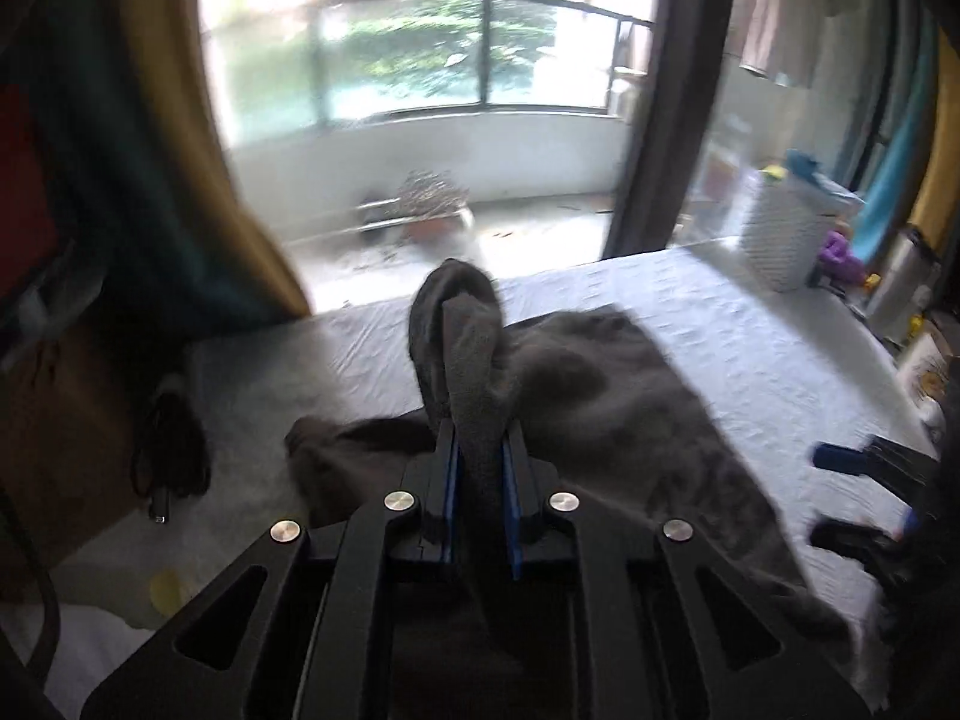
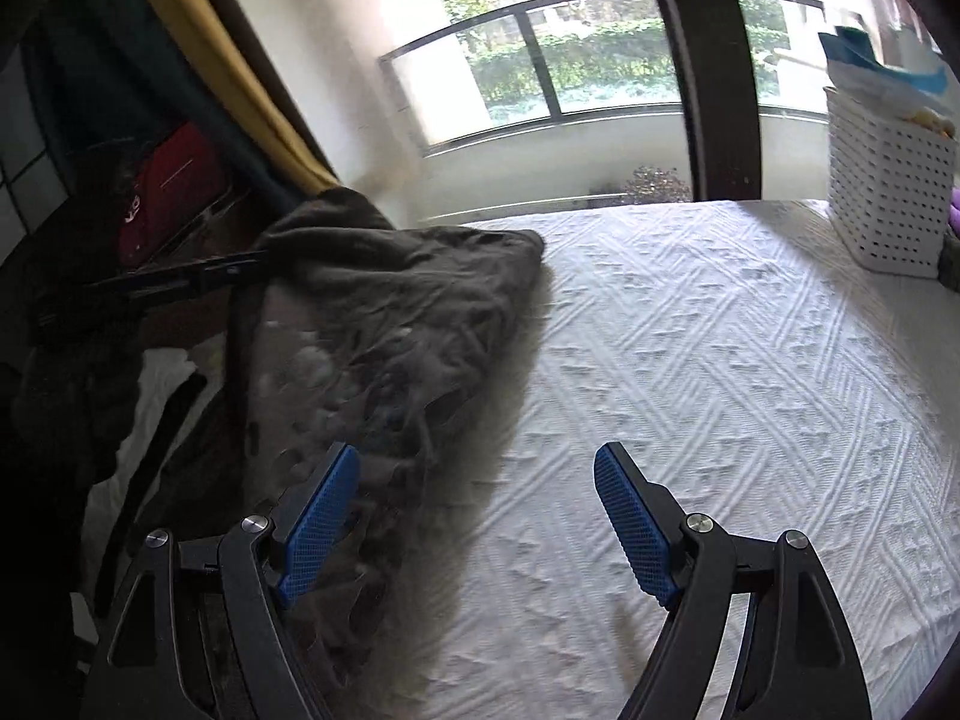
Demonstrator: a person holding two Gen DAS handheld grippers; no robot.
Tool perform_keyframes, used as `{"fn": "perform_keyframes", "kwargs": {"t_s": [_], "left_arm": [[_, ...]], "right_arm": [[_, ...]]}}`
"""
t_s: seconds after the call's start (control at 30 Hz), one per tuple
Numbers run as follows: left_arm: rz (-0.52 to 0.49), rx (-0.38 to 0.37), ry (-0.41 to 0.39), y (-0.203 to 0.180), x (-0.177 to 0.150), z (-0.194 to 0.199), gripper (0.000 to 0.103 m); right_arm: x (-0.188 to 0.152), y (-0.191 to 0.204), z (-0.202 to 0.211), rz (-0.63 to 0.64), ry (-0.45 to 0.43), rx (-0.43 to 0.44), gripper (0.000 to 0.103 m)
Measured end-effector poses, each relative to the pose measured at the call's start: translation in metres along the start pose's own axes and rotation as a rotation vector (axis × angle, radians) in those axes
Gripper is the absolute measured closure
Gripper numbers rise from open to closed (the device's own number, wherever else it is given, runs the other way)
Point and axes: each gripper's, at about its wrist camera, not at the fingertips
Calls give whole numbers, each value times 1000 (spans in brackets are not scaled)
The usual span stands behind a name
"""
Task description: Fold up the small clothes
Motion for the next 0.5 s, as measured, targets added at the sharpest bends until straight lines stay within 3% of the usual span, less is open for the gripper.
{"fn": "perform_keyframes", "kwargs": {"t_s": [0.1, 0.17, 0.23, 0.27, 0.37, 0.5], "left_arm": [[80, -23, 48, 17, -12, -10, 88], [86, -35, 37, 17, -23, -1, 78], [99, -55, 24, 16, -33, 13, 35], [105, -70, 11, 15, -39, 22, 30], [96, -114, 0, 7, -56, 46, 29], [36, -191, 40, -20, -87, 59, 29]], "right_arm": [[-2, 12, 1, 19, 7, 2, 21], [-4, 17, 2, 28, 10, -2, 21], [-6, 21, -1, 30, 17, -8, 21], [-7, 23, -1, 30, 19, -12, 21], [-10, 28, 1, 36, 24, -23, 21], [-16, 34, 2, 45, 28, -33, 21]]}}
Point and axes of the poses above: each gripper's, at about its wrist camera, not at the fingertips, and z roughly against the way its jaws point, y to its left, x to its top, and after that the axes turned 5 degrees about y, right-handed
